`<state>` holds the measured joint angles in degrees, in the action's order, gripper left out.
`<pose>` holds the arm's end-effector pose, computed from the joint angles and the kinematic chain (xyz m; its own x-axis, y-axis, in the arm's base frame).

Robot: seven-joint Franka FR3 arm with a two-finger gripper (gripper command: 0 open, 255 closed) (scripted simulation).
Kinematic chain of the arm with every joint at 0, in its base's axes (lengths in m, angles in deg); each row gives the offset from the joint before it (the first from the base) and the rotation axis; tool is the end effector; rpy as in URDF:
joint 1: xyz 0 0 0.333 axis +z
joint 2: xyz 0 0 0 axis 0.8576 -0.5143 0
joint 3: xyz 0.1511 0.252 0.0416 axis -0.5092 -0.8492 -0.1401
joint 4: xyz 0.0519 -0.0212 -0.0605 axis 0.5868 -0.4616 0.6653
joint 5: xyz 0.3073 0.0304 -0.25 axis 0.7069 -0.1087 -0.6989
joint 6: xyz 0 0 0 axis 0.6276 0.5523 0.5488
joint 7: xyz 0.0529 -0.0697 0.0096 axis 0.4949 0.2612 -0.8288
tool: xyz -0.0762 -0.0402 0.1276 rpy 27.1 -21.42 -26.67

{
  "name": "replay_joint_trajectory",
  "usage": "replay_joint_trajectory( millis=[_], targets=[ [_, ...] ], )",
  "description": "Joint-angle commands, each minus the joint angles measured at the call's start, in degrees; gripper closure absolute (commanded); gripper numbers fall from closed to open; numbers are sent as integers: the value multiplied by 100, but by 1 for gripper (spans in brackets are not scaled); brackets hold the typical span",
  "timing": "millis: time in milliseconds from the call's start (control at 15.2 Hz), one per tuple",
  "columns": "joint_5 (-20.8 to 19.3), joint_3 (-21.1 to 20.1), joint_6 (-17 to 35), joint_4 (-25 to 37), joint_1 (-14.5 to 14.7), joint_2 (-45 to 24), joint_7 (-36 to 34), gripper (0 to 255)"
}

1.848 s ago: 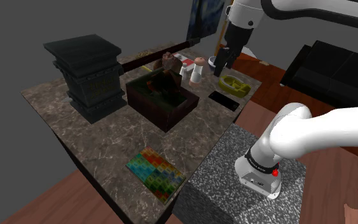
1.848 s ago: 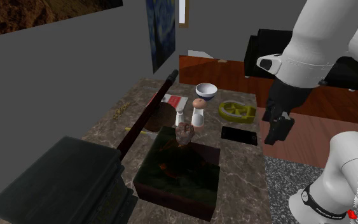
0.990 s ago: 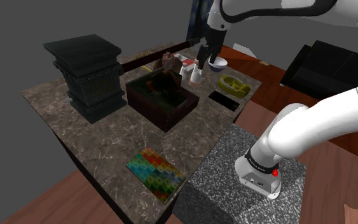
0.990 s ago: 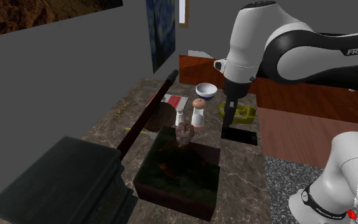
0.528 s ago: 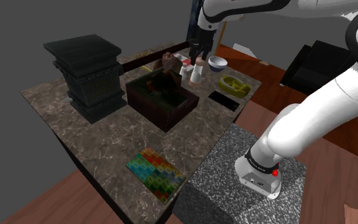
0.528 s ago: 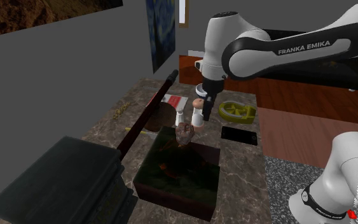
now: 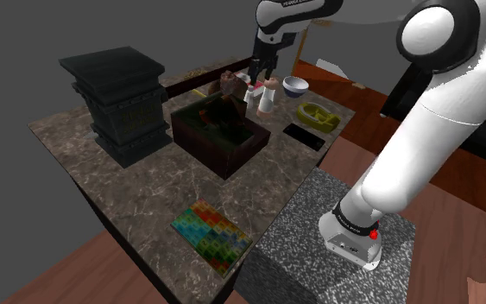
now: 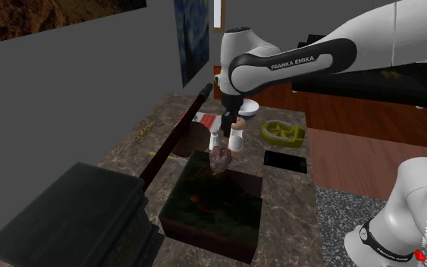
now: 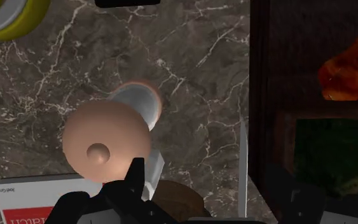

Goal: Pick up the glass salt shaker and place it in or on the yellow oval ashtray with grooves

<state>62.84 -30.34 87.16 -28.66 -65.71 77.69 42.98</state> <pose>0.5525 -0.1810 0.3925 0.9953 -0.0964 -0.0007 -0.0964 -0.9953 -0.0079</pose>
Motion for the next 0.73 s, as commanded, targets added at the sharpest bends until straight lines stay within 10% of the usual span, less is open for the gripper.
replay_joint_trajectory(
  millis=[0, 462, 660],
  targets=[
    [109, 56, 8, 439, -84, -470, 153, 0],
    [476, 100, -259, 2270, -476, -2117, 530, 0],
    [482, 71, -53, 2116, -491, -2168, 536, 0]
  ],
)
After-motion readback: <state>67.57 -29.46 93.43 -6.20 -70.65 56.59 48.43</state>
